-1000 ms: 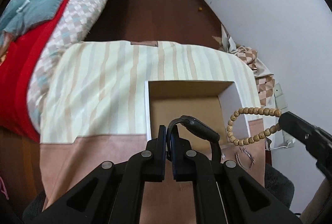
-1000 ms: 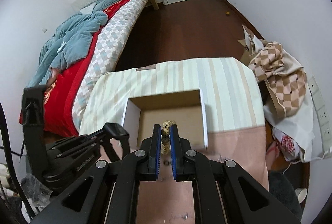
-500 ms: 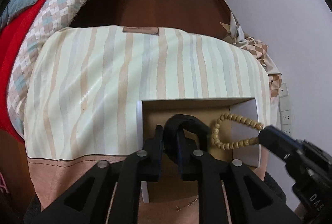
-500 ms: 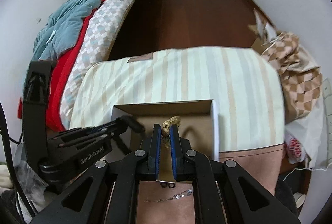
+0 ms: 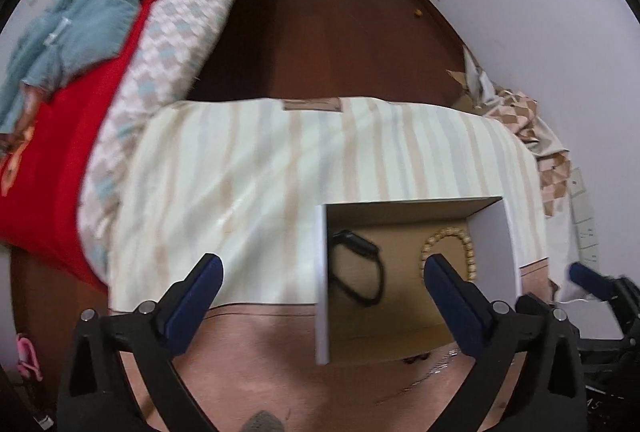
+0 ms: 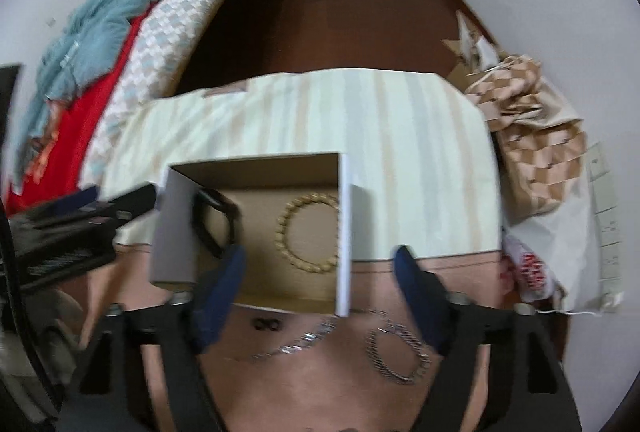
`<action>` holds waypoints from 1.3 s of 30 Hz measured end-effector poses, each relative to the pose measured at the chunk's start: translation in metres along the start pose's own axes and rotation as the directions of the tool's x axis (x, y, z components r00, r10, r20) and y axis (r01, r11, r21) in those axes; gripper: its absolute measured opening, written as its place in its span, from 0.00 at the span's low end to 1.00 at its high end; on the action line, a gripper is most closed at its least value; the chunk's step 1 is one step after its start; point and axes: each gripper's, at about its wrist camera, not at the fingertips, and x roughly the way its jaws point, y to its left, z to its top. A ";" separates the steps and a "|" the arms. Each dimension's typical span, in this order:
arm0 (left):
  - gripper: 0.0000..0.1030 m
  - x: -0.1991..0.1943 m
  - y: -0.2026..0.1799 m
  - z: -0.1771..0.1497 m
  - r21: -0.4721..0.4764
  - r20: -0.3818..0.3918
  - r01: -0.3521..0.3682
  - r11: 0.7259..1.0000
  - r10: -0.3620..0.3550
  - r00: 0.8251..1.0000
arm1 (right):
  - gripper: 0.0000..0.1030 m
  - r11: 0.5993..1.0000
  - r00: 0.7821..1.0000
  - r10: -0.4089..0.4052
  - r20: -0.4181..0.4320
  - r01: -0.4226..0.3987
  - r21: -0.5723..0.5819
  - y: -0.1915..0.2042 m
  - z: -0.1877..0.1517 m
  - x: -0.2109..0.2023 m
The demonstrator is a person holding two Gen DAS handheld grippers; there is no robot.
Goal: Organize jewelry
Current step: 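Open both tools to drop the bracelet and watch band into the box, then withdraw both tools from the box back over the table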
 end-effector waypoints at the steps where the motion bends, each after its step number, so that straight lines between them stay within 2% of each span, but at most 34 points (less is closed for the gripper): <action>1: 1.00 -0.002 0.000 -0.003 0.000 0.012 -0.012 1.000 0.012 1.000 | 0.95 0.999 1.000 -0.031 0.006 0.031 -0.011 0.002 -0.005 0.001; 3: 1.00 -0.008 0.001 -0.014 0.007 0.041 -0.051 0.999 0.051 0.998 | 0.96 0.998 0.998 -0.060 0.009 0.060 -0.018 0.004 -0.011 0.003; 6: 1.00 -0.010 0.003 -0.022 0.002 0.042 -0.083 0.997 0.083 0.996 | 0.96 0.997 0.997 -0.078 0.010 0.079 -0.027 0.004 -0.019 0.007; 13: 1.00 -0.020 0.005 -0.042 -0.010 0.033 -0.111 0.994 0.111 0.993 | 0.98 0.994 0.993 -0.107 0.050 0.108 -0.030 0.011 -0.030 -0.003; 20: 1.00 -0.061 0.004 -0.059 -0.027 0.102 -0.120 0.992 0.122 0.987 | 0.98 0.992 0.987 -0.122 0.107 0.125 -0.020 0.015 -0.044 -0.037; 31: 1.00 -0.125 0.004 -0.091 -0.051 0.183 -0.085 0.995 0.093 0.979 | 0.98 0.991 0.962 -0.121 0.244 0.131 -0.026 0.030 -0.079 -0.121; 36: 1.00 -0.132 0.007 -0.111 -0.069 0.182 -0.073 0.995 0.084 0.980 | 0.98 0.994 0.959 -0.099 0.265 0.106 -0.013 0.030 -0.097 -0.145; 39: 1.00 -0.122 0.007 -0.130 -0.079 0.158 -0.058 0.995 0.070 0.985 | 0.98 0.996 0.965 -0.087 0.246 0.084 0.025 0.019 -0.115 -0.147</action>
